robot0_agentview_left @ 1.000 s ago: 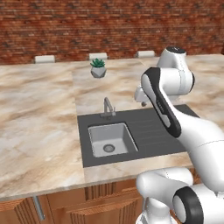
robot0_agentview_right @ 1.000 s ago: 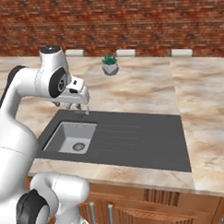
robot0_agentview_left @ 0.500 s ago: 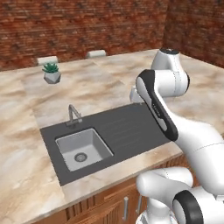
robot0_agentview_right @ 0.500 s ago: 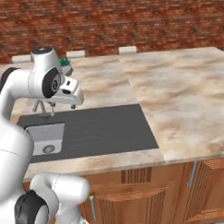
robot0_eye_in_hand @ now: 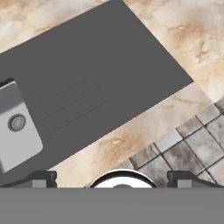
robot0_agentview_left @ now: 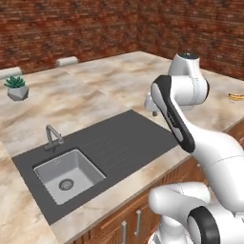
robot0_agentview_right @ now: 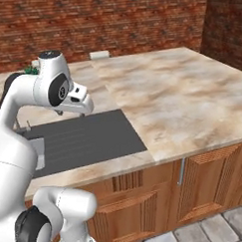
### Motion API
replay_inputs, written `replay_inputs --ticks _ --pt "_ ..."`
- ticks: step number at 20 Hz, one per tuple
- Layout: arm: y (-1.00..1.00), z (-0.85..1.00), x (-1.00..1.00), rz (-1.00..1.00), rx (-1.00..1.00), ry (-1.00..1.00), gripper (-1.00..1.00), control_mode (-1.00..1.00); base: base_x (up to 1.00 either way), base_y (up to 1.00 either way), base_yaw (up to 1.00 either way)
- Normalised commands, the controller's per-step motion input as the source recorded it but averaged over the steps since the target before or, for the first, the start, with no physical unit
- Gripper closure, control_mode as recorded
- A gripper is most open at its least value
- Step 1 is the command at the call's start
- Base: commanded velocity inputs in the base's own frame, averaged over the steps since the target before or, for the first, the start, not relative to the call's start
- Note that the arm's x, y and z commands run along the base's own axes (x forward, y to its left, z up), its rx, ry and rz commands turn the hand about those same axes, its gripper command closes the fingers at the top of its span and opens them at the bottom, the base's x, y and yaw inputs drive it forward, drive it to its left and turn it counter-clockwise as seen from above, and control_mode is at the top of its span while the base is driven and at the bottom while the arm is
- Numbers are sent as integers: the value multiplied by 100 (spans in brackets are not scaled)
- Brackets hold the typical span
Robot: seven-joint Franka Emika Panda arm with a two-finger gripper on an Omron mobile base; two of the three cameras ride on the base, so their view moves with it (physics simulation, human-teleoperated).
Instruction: Store the hot dog in the freezer for long-term storage. Close the freezer door after placing the cooked food.
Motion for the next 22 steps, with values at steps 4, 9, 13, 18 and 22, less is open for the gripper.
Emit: replay_inputs --ticks 4,9,13,18,22 --pt "0 0 0 0 0 0 -100 100 0 -74 -10" --pt "0 0 0 0 0 0 -100 100 2 -74 -3" --pt "0 0 0 0 0 0 -100 100 21 -74 -1" --pt "0 0 0 0 0 0 -100 100 28 -96 7" --pt "0 0 0 0 0 0 -100 100 28 -100 15"
